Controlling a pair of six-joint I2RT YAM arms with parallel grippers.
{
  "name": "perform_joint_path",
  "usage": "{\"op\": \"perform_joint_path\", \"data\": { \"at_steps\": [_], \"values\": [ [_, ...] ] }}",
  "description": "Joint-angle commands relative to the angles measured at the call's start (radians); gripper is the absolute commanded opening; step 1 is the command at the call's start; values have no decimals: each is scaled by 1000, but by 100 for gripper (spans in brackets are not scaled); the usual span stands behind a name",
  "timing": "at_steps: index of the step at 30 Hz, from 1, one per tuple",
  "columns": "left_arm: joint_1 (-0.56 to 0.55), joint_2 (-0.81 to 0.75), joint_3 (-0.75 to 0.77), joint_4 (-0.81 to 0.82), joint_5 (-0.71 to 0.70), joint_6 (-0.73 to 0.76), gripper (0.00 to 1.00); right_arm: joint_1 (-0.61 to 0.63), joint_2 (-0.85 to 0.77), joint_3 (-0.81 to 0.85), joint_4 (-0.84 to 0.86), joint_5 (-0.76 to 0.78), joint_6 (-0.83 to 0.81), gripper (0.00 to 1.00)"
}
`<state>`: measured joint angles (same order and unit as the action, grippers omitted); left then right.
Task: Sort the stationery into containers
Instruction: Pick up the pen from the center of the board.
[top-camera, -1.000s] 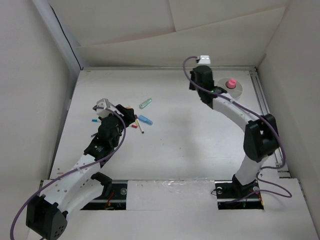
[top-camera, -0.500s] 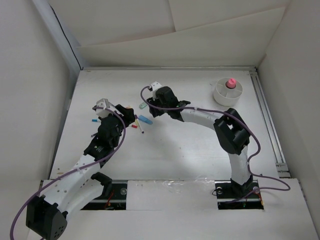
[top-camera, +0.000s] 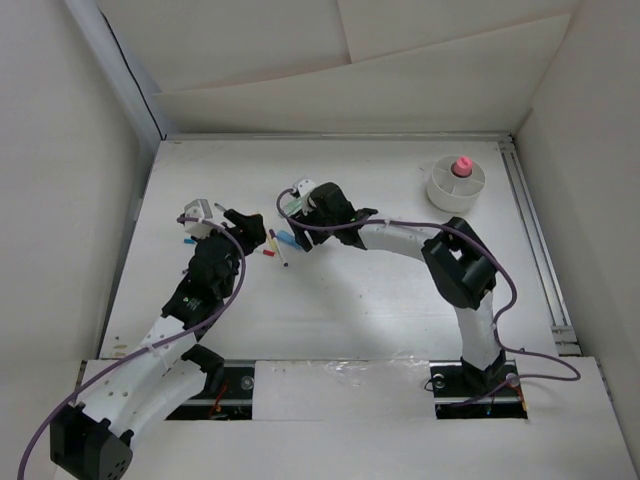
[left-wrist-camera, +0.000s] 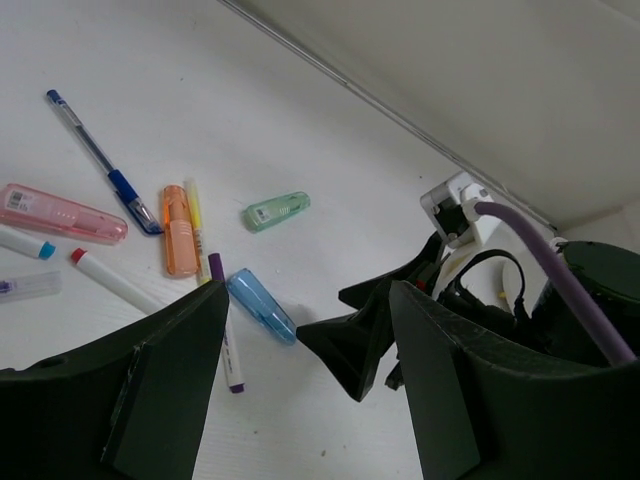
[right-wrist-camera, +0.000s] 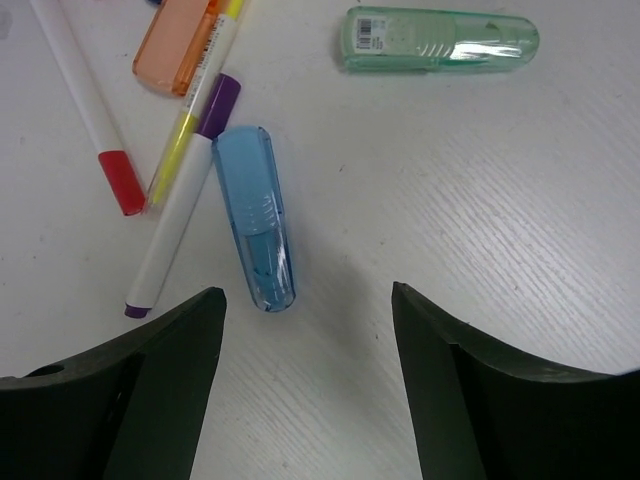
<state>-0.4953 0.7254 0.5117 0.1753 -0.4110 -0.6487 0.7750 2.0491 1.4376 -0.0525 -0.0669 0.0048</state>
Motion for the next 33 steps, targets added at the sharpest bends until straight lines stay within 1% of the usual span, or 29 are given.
{"op": "perform_joint_path", "data": {
  "at_steps": [1,6,9,10,11,12,13,16,20,21,25,26,27,33],
  "values": [
    [4,-17,24,7,-23,-6,62,21,34,35,28,-60,-16,73],
    [4,-27,24,-11,-34,-6,62,21,68,44,28,-60,-16,71],
    [4,-37,24,-11,-34,-6,62,21,95,67,28,-60,-16,64],
    [4,-37,24,-11,-34,-6,62,21,95,67,28,-60,-16,64],
    [4,-37,24,-11,-34,-6,62,21,108,78,28,-60,-16,63],
    [4,-37,24,-11,-34,-6,62,21,117,78,28,-60,-16,60],
    [4,-37,24,-11,-34,-6,62,21,117,78,28,-50,-16,60],
    [4,-37,24,-11,-34,-6,62,21,126,78,28,-41,-16,53],
    [4,-37,24,-11,-34,-6,62,21,126,66,51,-30,-16,53],
    [4,-37,24,-11,-34,-6,62,21,126,51,51,-30,-16,52],
    [4,-37,24,-11,-34,-6,62,21,94,15,80,-30,-16,52],
    [4,-37,24,-11,-34,-6,62,21,83,3,89,-30,-16,48],
    [4,-37,24,-11,-34,-6,62,21,83,3,89,-30,-16,46],
    [4,-37,24,-11,-34,-6,62,21,74,-37,108,-20,-16,45]
  ]
}}
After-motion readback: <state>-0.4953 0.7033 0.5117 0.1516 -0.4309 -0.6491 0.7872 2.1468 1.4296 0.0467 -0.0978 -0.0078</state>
